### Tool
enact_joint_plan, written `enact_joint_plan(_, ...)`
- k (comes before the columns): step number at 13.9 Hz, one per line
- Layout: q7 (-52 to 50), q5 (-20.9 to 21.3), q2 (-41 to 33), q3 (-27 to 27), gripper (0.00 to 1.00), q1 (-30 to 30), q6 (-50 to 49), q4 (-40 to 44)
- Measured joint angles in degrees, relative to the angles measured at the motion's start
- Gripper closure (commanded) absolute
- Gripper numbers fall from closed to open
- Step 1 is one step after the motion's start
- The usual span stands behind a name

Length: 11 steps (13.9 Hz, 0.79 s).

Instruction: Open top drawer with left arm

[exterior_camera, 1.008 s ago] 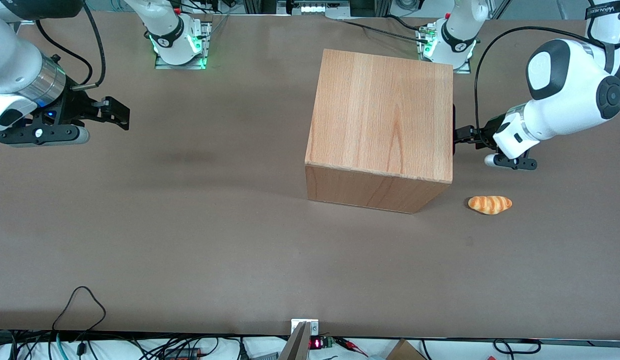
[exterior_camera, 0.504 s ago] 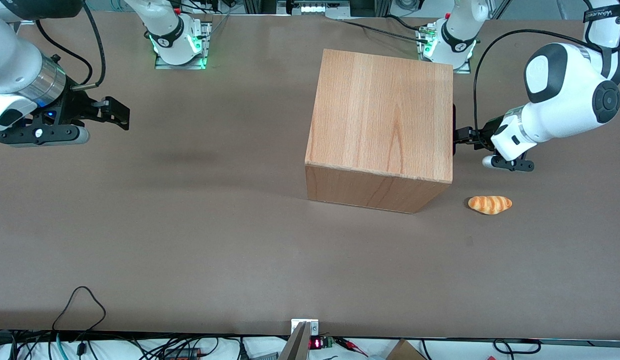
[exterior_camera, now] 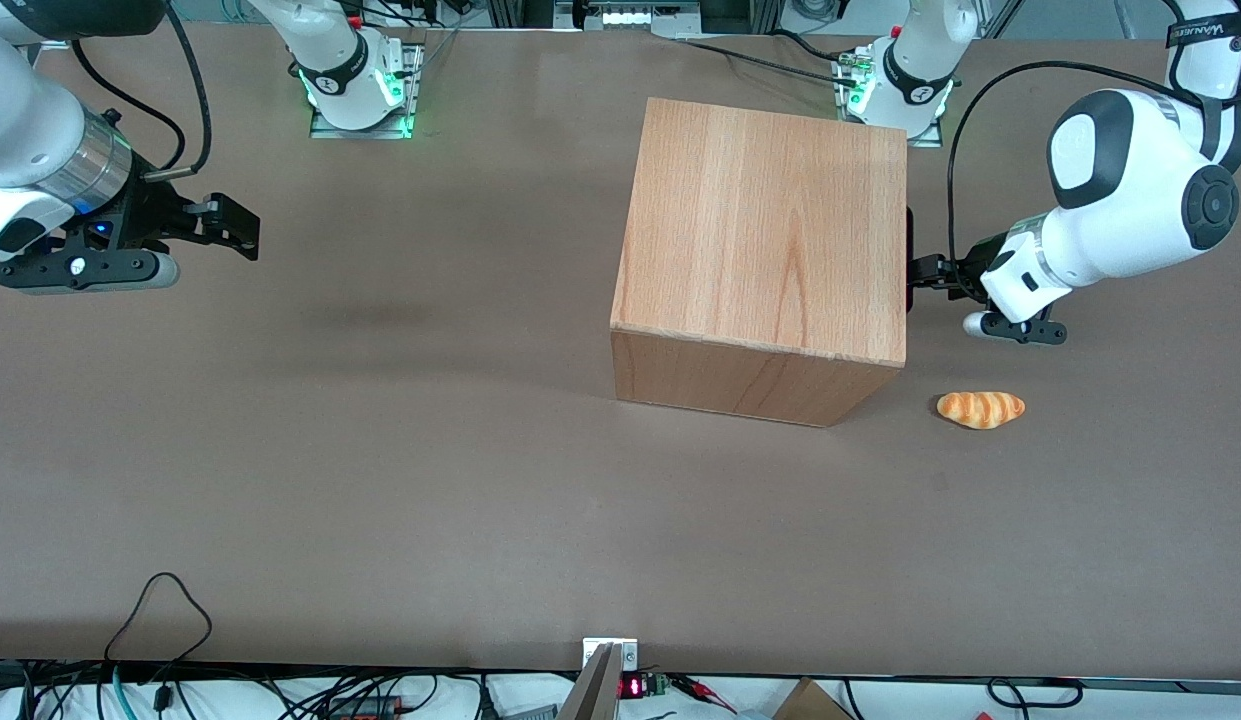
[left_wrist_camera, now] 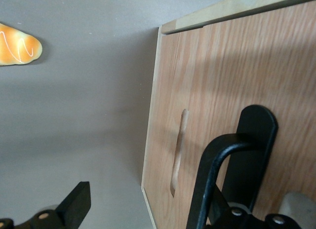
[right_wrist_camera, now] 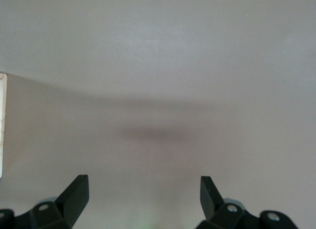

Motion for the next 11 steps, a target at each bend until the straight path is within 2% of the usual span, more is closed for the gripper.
enact_joint_plan(11,1.5,6.9,-0.2,0.3,0.0,4.6,0.1,-0.1)
